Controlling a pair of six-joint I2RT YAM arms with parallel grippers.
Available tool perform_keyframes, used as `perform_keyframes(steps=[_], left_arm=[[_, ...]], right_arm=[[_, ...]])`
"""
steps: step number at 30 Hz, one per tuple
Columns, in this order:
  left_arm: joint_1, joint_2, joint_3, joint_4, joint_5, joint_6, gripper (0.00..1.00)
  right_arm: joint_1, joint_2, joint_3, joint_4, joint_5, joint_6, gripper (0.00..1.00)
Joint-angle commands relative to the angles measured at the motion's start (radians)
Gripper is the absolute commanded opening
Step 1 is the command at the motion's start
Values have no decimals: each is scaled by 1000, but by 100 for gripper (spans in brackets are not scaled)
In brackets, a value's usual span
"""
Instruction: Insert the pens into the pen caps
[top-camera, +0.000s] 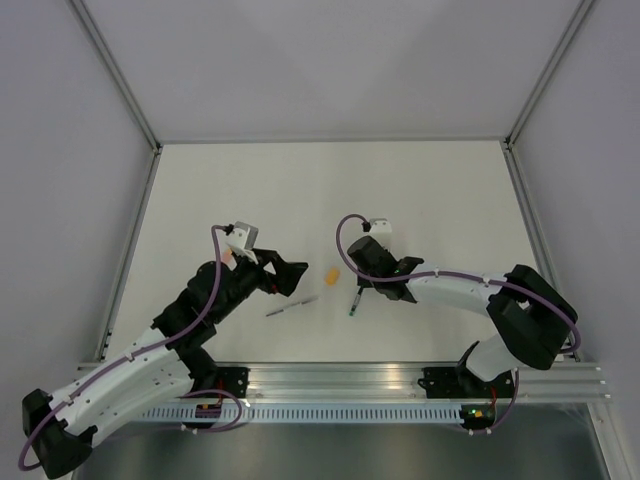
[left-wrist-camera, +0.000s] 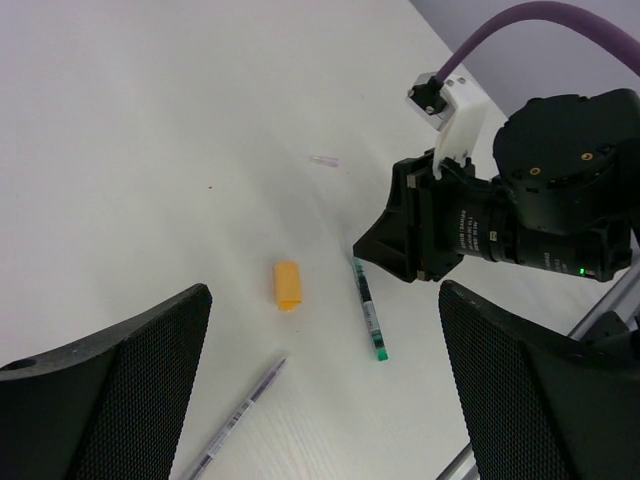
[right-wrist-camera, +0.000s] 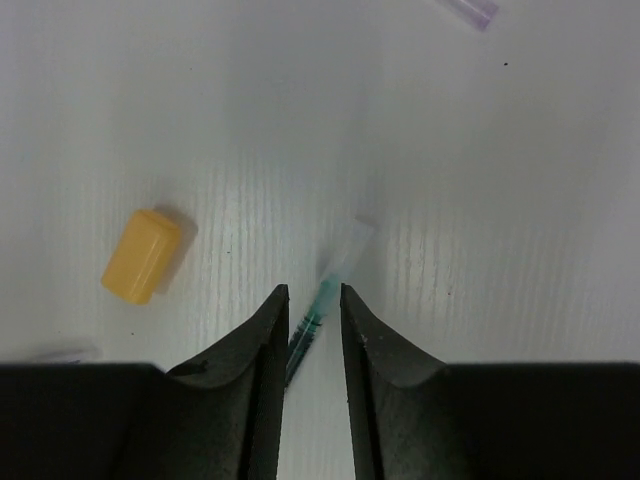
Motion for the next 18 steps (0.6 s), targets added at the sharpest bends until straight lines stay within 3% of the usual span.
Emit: perform_keyframes(steps=[1,8,13,18], left_arm=[[-2,8,47,-41,-74,14,100],[-2,-19,40,-44,-88,16,100],[-2,2,37,-26,-36,51,98],[-2,188,138,-116,-45,62,97]], right_arm=[[-5,8,35,8,41,43,34],[-15,-29,104,-84,64,-18,34],[-17,-145,178,-198,64,-112,35],[-18,-185,49,-123,-48,-17,35]])
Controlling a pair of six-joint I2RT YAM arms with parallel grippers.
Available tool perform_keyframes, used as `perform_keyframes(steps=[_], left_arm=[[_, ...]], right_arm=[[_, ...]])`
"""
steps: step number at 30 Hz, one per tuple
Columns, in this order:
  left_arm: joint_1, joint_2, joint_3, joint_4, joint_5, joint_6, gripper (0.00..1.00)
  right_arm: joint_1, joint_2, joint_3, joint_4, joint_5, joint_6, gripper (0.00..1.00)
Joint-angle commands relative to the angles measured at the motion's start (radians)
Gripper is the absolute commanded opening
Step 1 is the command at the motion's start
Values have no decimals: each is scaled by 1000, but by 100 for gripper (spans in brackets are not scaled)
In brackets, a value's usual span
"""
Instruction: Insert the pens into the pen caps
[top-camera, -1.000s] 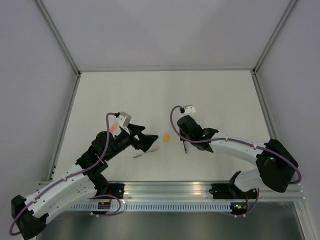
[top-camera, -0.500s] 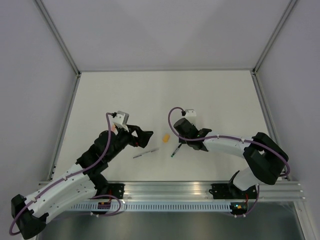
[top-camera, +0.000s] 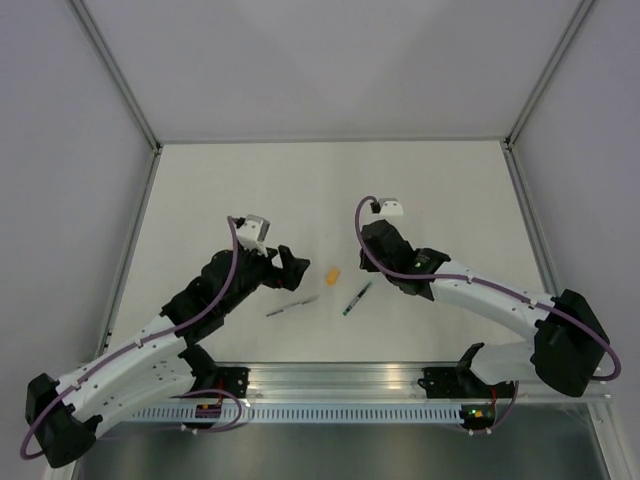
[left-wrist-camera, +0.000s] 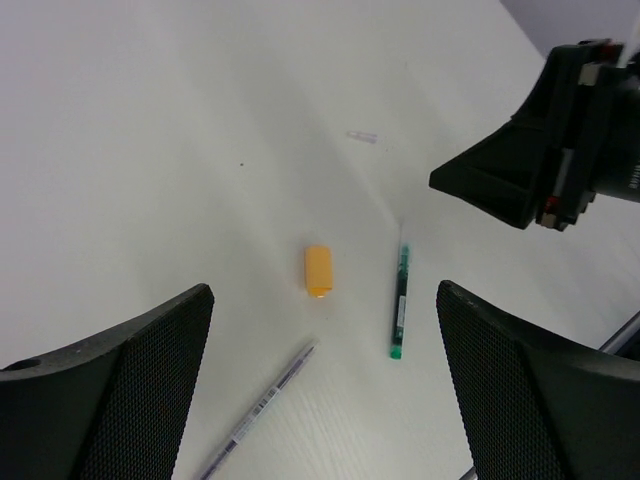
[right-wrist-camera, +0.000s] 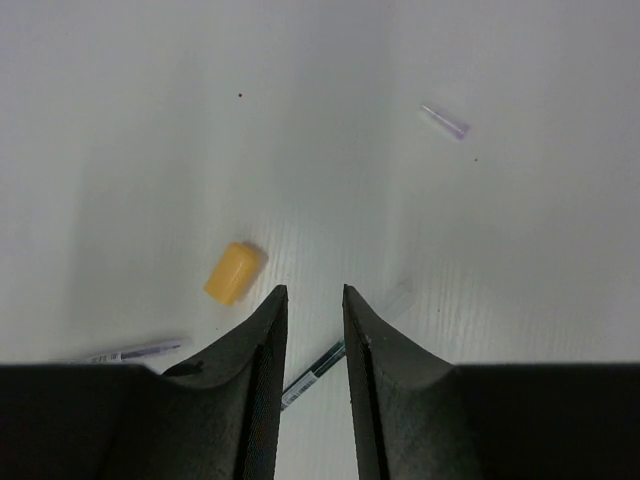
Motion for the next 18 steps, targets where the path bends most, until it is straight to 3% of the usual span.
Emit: perform_keyframes(steps=[1,8,13,18], left_arm=[[-2,123,100,-89,11,39,97],[-2,360,140,-284,75,30,91],[-4,443,105,-293,121,8,88],[-2,492,160,-336,161,33,87]], right_arm=[[-3,-11,-85,23,-73,54,35],[-56,-159,-149,29,24,151,38],[-146,-263,-255,174,-137,140,35],[-155,-179,-251,191,-260,189,31]])
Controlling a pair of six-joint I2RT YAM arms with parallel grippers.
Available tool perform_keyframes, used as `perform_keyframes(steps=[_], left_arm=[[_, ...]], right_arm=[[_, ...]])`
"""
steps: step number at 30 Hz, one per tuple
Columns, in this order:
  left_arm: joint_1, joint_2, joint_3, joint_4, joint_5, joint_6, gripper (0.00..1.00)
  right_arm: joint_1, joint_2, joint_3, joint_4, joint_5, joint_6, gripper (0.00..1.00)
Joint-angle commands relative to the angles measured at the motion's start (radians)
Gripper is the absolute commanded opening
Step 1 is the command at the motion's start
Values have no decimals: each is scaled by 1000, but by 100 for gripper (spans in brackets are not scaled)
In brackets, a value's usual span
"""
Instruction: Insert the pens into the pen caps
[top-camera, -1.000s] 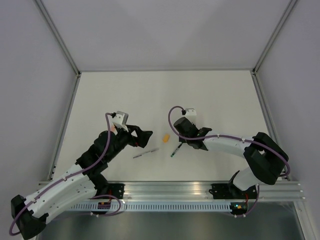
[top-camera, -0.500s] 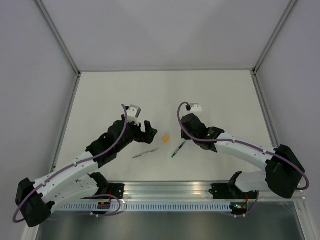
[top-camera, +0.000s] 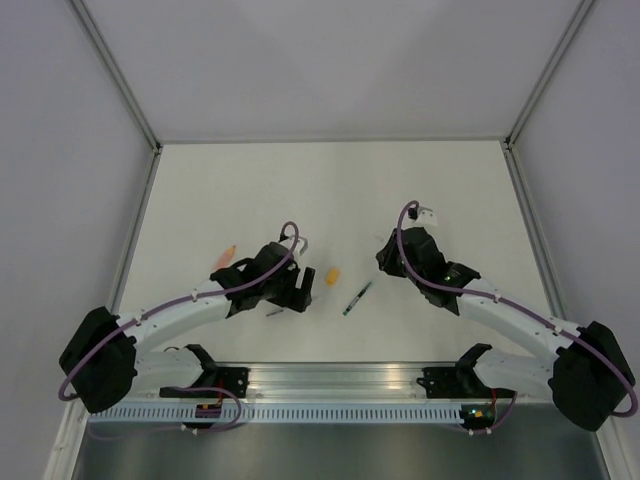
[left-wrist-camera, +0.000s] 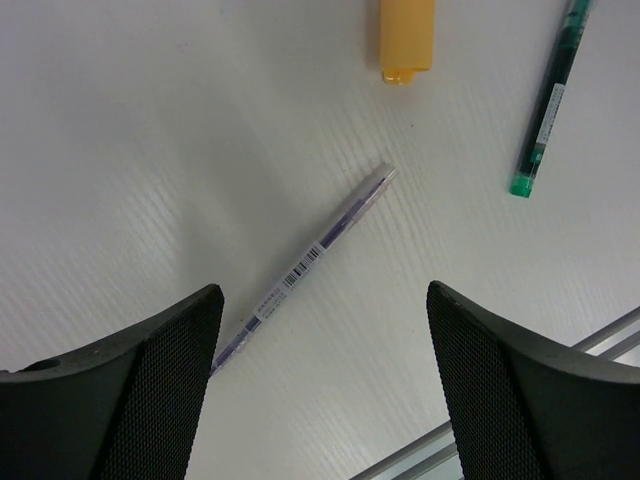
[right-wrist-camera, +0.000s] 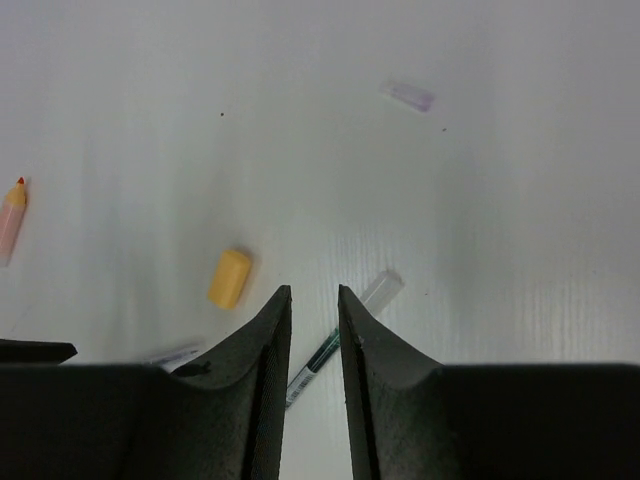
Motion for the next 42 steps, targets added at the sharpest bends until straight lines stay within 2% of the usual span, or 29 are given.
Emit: perform_keyframes(steps=[1,6,8,11,12,14,15,17,19,21,22,23,24,25,26,27,28,29,30,32,33,35,38,42], left_arm=[[-4,41,70,-69,33,24,87],[-10,135,111,-101,33,38,86],[-11,156,114,-115,16,27,81],[-11,157,128,-137,-81,-66,80],[-11,121,136,-144,-178,-166,81],[-4,65,159,-184,-271,-300,84],[-2,-2,164,-193,-317,-441,89],[1,-69,171,-174,-305,-549,95],[1,-133,174,-122,-284,-658,95],[3,-129,206,-92,-254,-755,85],[3,-80,272,-101,-248,-784,83],[6,-42,320,-195,-254,-824,80],[10,9,448,-280,-254,-947,80],[18,67,528,-381,-244,-1007,80],[51,195,602,-485,-222,-1052,80],[71,256,678,-708,-177,-1153,80],[91,305,770,-785,-150,-1192,80],[137,358,780,-816,-66,-1219,79],[160,365,765,-766,-9,-1227,79],[214,350,641,-701,130,-1282,77],[219,325,563,-666,137,-1372,77],[219,305,527,-678,71,-1494,76],[219,296,504,-761,2,-1577,76],[219,273,402,-724,13,-1622,76]], right_arm=[[2,69,-13,79,-137,64,31],[0,109,-5,92,-126,56,31],[2,77,-17,95,-114,42,32],[0,22,-31,83,-80,16,32],[2,10,-30,78,-86,-11,32],[0,-30,-31,79,-111,-52,33],[0,-43,-34,86,-144,-82,33],[2,-79,-56,112,-163,-94,34],[0,-99,-70,121,-171,-91,35],[2,-104,-73,122,-178,-91,35],[2,-106,-73,122,-182,-91,35],[2,-106,-73,121,-182,-91,35],[0,-104,-71,118,-182,-91,35],[2,-106,-68,116,-182,-91,35],[0,-107,-70,113,-177,-91,35],[0,-110,-71,112,-171,-91,35],[0,-116,-71,109,-166,-90,35],[2,-118,-73,107,-160,-89,35],[0,-122,-73,106,-160,-89,35],[0,-135,-71,99,-160,-89,36],[0,-139,-71,98,-160,-89,36],[2,-158,-73,95,-154,-91,36],[0,-175,-74,92,-146,-91,36],[0,-181,-76,99,-165,-88,36]])
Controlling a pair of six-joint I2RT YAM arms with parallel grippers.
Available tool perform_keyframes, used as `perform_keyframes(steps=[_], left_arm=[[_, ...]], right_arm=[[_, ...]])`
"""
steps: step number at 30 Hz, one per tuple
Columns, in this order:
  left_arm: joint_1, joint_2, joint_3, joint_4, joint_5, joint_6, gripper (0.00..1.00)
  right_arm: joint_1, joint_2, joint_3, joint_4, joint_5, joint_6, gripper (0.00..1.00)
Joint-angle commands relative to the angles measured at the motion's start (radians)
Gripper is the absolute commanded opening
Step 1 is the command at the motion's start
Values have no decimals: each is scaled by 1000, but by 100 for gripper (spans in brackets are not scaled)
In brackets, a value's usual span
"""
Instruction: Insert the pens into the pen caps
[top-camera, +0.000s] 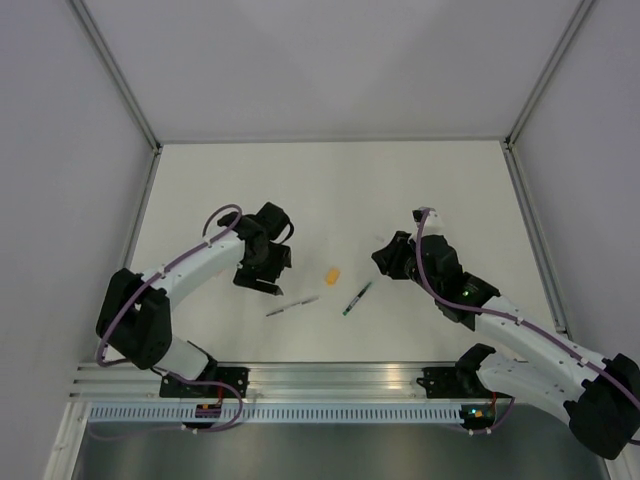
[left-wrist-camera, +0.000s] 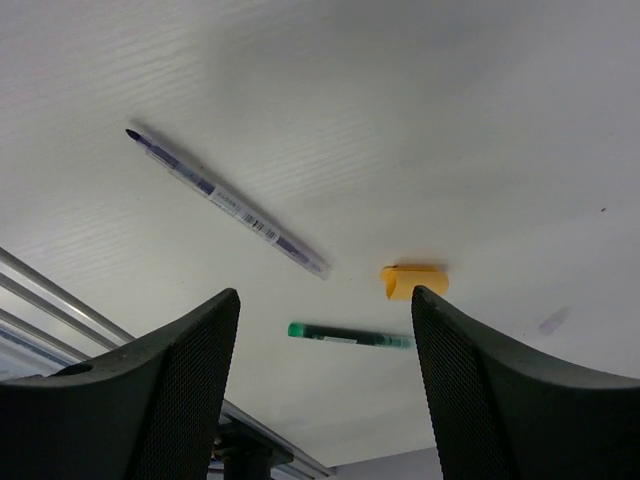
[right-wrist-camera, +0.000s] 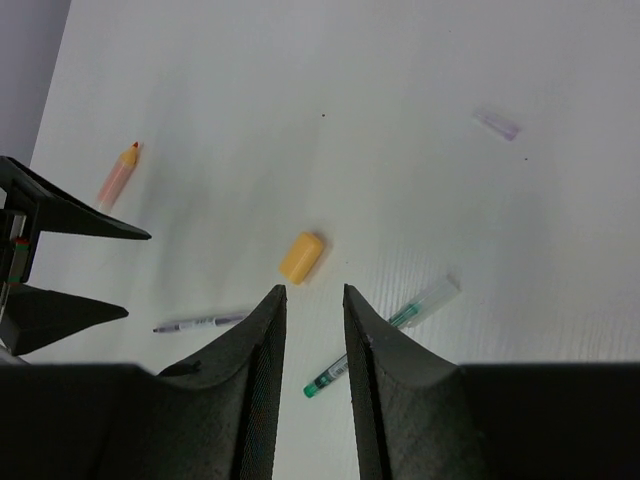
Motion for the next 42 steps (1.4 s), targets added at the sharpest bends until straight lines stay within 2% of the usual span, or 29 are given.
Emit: perform_keyframes(steps=[1,5,13,18,27,32,33,36,37,40,42], left_arm=[[-3,-56,-87,23,28,-166,75],[-9,-42,-187,152,93,-197,70],[-38,64,-153,152,96,-229,68],[-84,104,-156,163,79,-298,67],[-161,96,-253,291,59,-429,65],[-166,117,-287,363,56,-442,58],[-166,122,-293,365,56,-444,56],[-167,136,-308,394,16,-439,35],[-166,133,-319,411,11,-435,23],[-166,119,-356,456,-15,-394,2],[-166,122,-321,407,-34,-351,2]], right_arm=[[0,-14,-8,15,-3,-6,36],[0,-12,-14,21,-9,-3,36],[0,-17,-14,32,-47,-1,36],[0,-26,-14,30,-52,-3,36],[0,-35,-17,30,-56,-6,37],[2,-37,-19,32,-58,-7,37],[2,-37,-17,30,-58,-7,37],[2,-37,-17,32,-64,-7,37],[0,-39,-17,32,-67,-7,37],[2,-40,-19,34,-69,-7,37],[2,-40,-17,35,-75,-11,37]])
